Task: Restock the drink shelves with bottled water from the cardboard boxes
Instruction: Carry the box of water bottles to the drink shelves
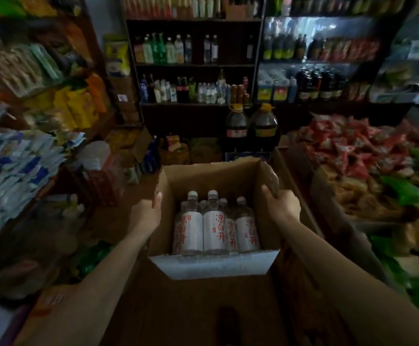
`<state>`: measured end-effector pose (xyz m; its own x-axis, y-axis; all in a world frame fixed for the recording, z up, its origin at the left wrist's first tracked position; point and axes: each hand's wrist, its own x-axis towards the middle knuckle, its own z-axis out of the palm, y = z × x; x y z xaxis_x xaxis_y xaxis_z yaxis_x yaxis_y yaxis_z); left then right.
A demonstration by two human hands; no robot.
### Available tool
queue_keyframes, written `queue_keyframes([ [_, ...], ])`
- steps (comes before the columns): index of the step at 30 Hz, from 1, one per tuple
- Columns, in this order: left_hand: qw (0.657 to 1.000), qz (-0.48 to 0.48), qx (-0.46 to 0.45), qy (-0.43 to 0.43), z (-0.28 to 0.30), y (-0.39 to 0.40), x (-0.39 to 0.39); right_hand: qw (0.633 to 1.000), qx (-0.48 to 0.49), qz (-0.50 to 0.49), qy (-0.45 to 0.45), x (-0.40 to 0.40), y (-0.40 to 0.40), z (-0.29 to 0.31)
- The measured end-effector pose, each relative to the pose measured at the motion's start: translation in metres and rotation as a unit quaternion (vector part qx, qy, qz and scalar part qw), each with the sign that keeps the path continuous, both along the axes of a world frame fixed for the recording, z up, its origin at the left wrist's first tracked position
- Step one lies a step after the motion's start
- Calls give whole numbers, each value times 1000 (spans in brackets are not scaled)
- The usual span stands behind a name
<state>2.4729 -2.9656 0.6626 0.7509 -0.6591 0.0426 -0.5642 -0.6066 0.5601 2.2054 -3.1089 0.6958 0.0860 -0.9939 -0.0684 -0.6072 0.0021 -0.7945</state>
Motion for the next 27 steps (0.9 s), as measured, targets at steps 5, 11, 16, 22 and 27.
queue_keyframes([
  [5, 997, 55, 10, 61, -12, -107, 69, 998, 1, 62, 30, 89, -135, -12],
  [11, 994, 98, -19, 51, -2, -211, 152, 991, -32, 122, 38, 198, -265, -2],
  [16, 989, 128, -29, 67, -13, -299, 243, 987, -9, 152, 43, 300, -366, -15],
  [22, 984, 162, -5, 75, -30, -389, 348, 983, 7, 179, 50, 427, -468, -32],
  [27, 973, 200, -18, 111, -45, -451, 439, 976, 14, 215, 42, 532, -548, -39],
])
